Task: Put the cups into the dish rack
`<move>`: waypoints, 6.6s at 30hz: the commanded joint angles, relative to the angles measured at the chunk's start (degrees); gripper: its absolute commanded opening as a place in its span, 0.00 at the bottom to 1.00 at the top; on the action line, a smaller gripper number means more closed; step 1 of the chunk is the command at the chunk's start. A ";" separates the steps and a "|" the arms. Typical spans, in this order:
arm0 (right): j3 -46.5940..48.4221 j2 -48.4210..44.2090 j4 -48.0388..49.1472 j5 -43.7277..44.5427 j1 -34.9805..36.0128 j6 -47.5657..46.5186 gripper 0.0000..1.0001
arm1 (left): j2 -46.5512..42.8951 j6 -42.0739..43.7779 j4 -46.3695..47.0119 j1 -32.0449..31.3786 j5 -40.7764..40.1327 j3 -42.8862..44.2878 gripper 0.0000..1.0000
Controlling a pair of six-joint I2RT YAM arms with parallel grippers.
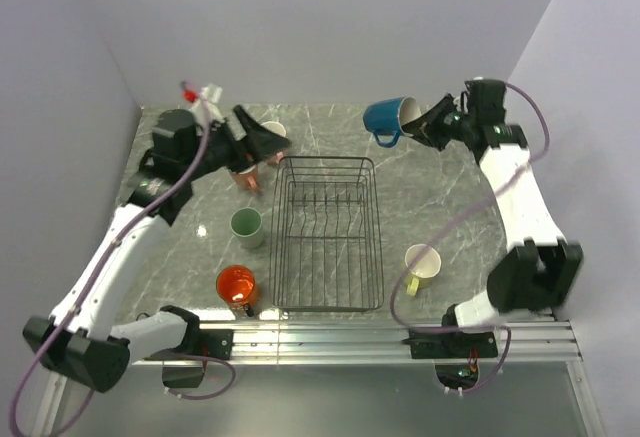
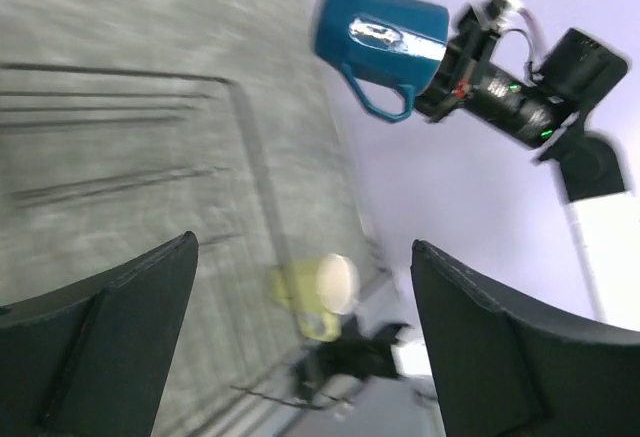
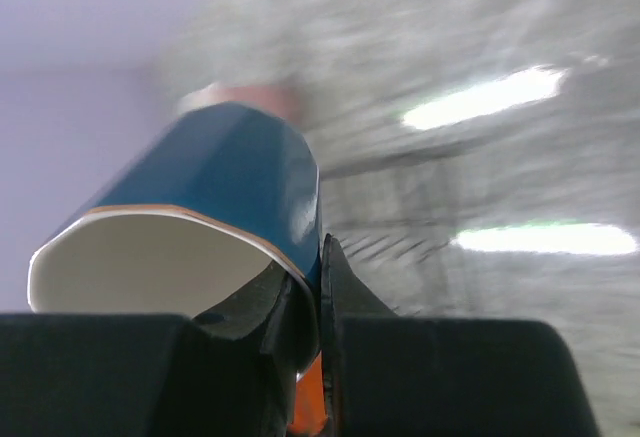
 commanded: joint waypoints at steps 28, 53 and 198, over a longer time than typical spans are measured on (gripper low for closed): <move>-31.74 -33.43 37.39 -21.49 6.33 26.17 0.00 | 26.26 -29.21 58.02 -24.71 9.34 -0.14 0.50; -15.66 -29.56 -17.28 12.79 9.33 -4.76 0.69 | 18.09 7.44 -9.65 -24.00 -31.60 15.95 0.00; -48.89 -37.30 -11.13 15.16 16.88 -9.87 0.49 | 15.20 4.11 -30.22 -36.75 -56.75 12.70 0.93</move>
